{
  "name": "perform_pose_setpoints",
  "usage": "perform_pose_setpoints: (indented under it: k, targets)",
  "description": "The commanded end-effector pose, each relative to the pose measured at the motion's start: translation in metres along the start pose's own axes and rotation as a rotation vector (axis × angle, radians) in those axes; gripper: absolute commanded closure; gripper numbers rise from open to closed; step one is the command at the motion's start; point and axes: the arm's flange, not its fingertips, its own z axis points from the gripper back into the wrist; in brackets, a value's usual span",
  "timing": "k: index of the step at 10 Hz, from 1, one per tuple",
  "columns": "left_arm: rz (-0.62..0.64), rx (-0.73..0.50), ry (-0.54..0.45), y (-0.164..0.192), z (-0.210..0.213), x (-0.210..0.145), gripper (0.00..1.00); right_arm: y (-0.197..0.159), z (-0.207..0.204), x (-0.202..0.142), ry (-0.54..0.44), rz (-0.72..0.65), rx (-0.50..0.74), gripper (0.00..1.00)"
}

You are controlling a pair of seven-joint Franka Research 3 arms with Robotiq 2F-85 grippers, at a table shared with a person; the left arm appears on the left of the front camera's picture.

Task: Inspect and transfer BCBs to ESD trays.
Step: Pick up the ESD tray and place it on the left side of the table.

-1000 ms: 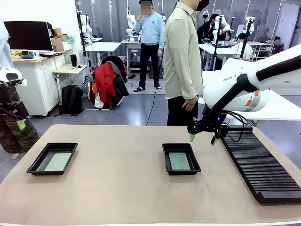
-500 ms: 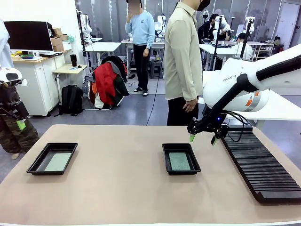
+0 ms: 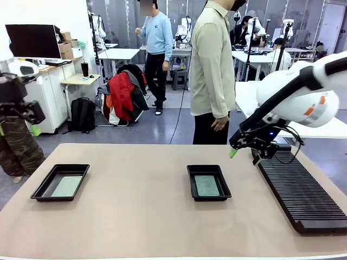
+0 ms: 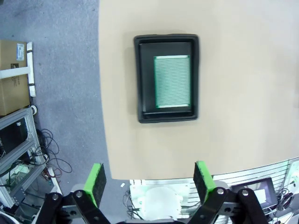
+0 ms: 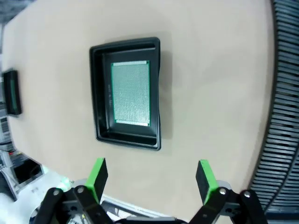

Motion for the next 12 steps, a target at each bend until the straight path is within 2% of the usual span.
perform_pose_setpoints:
  k: [1, 5, 9, 12]
  targets:
    - [0.014, -0.024, -0.002, -0.047, 0.016, 0.017, 0.00, -0.029, 0.006, -0.009, 0.023, 0.020, 0.120, 0.00]
    - [0.021, -0.054, 0.008, -0.158, 0.015, 0.030, 0.00, -0.077, 0.023, -0.008, 0.074, 0.102, 0.256, 0.00]
    - [0.032, -0.118, 0.004, -0.242, -0.017, 0.037, 0.00, -0.103, 0.022, -0.003, 0.082, 0.141, 0.387, 0.00]
    - [-0.002, -0.134, 0.015, -0.301, -0.048, 0.057, 0.00, -0.116, 0.010, 0.003, 0.091, 0.160, 0.444, 0.00]
